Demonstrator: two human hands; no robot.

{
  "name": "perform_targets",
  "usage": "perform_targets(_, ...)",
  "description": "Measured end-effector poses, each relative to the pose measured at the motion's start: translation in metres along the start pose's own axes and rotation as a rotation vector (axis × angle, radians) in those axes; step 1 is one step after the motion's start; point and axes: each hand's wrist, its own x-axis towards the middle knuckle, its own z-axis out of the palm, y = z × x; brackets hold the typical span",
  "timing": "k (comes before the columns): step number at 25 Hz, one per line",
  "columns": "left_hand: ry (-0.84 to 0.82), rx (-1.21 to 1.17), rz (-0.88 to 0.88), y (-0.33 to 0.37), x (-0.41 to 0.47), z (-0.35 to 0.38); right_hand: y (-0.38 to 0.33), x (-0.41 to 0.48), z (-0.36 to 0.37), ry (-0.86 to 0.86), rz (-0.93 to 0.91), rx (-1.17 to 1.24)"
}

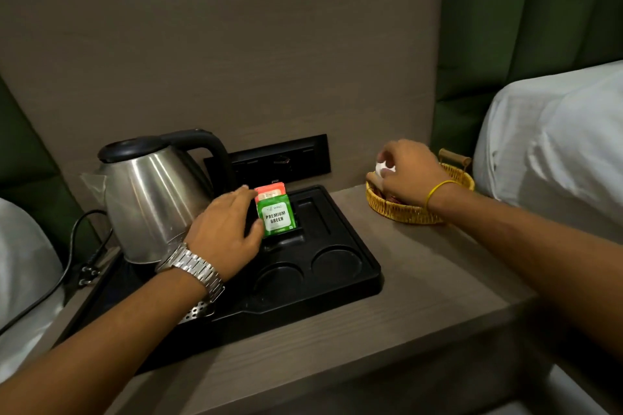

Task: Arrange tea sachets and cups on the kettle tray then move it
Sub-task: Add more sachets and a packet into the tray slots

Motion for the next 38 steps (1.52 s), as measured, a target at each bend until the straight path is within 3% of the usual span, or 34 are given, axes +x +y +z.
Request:
perform_targets(4, -0.127, -0.013, -0.07, 0.0, -0.024, -0.008, 0.059, 0.003, -0.014, -0.105, 0.217, -0.207)
perform_targets(9, -0.313, -0.102, -0.177, 0.001, -0.049, -0.004, 0.093, -0.002, 0.001, -0.194, 0.193, -0.219)
perform_targets(12, -0.403, -0.132, -0.201, 0.0, -0.058, 0.003, 0.095, 0.003, 0.004, -0.155, 0.194, -0.166)
perform_targets(18, -0.429, -0.118, -0.189, 0.001, -0.061, 0.005, 0.098, 0.009, 0.009, -0.027, 0.391, 0.138)
perform_targets(26, -0.477, -0.068, -0.172, -0.001, -0.063, 0.007, 0.099, 0.013, 0.014, -0.12, 0.341, 0.134)
perform_targets(34, -0.476, -0.036, -0.163, -0.005, -0.062, 0.013, 0.102, 0.014, -0.001, -0.1, 0.297, 0.185)
perform_targets(38, -0.467, -0.024, -0.162, -0.005, -0.063, 0.014, 0.088, 0.024, -0.026, 0.082, 0.291, 0.223)
